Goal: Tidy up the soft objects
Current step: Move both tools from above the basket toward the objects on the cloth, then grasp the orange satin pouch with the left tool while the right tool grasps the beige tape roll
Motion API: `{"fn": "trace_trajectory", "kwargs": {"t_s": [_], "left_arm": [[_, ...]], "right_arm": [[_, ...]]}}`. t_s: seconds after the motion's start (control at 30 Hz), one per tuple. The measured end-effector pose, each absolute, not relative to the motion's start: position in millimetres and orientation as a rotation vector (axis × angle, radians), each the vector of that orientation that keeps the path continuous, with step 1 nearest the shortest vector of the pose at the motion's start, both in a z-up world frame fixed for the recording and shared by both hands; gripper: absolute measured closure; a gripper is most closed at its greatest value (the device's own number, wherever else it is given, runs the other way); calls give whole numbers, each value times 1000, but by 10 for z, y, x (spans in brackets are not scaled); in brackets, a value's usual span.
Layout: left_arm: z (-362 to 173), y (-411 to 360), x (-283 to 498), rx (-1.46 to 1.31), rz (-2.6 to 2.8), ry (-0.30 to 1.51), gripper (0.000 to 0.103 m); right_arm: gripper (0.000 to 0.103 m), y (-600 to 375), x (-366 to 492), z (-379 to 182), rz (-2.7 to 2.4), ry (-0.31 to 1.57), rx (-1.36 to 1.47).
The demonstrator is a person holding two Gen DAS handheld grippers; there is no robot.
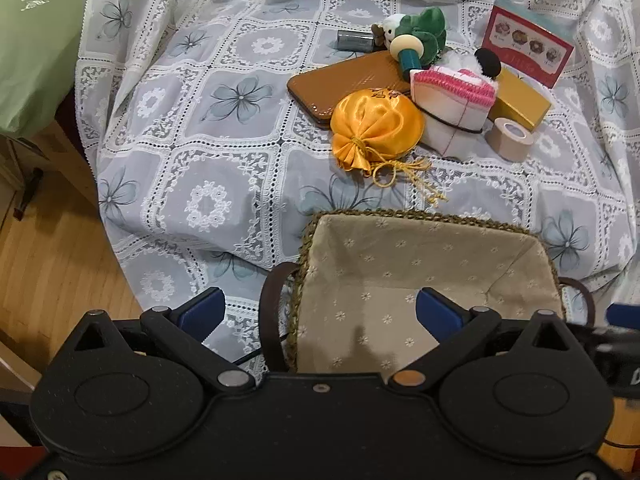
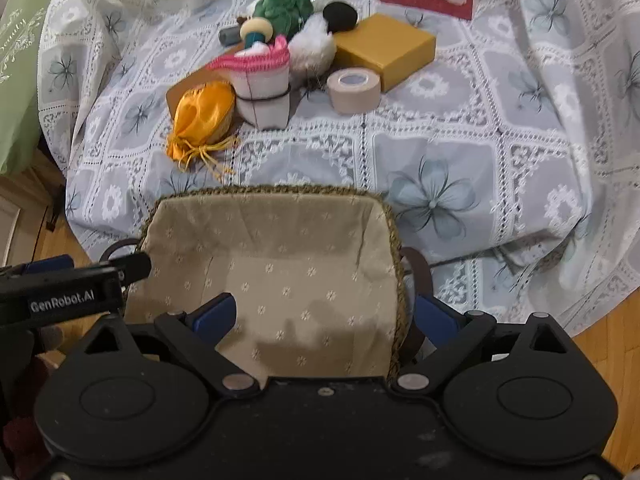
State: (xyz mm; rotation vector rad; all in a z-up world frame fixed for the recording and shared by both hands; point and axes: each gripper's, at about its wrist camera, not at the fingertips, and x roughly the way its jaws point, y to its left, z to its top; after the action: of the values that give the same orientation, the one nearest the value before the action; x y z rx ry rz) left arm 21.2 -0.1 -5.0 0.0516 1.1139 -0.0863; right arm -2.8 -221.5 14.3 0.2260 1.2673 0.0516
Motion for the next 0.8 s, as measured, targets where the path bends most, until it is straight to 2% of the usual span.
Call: {"fn": "trace_trajectory", "kwargs": {"t_s": [0.27, 0.5, 0.6, 0.8], "left_arm": [[-49, 5, 341, 34, -81, 1110, 5], [25, -41, 617, 66, -54, 1031, 5], [25, -66, 763, 57, -60, 1024, 5], [-29, -182, 992, 49, -90, 995, 5]], "right_arm": [[4, -2331, 78, 98, 43, 1294, 320], [1, -2483, 357, 131, -6, 1274, 360], [1, -2518, 502, 176, -20, 1211, 341], [10, -2569, 844, 116, -58, 1183, 282]]}}
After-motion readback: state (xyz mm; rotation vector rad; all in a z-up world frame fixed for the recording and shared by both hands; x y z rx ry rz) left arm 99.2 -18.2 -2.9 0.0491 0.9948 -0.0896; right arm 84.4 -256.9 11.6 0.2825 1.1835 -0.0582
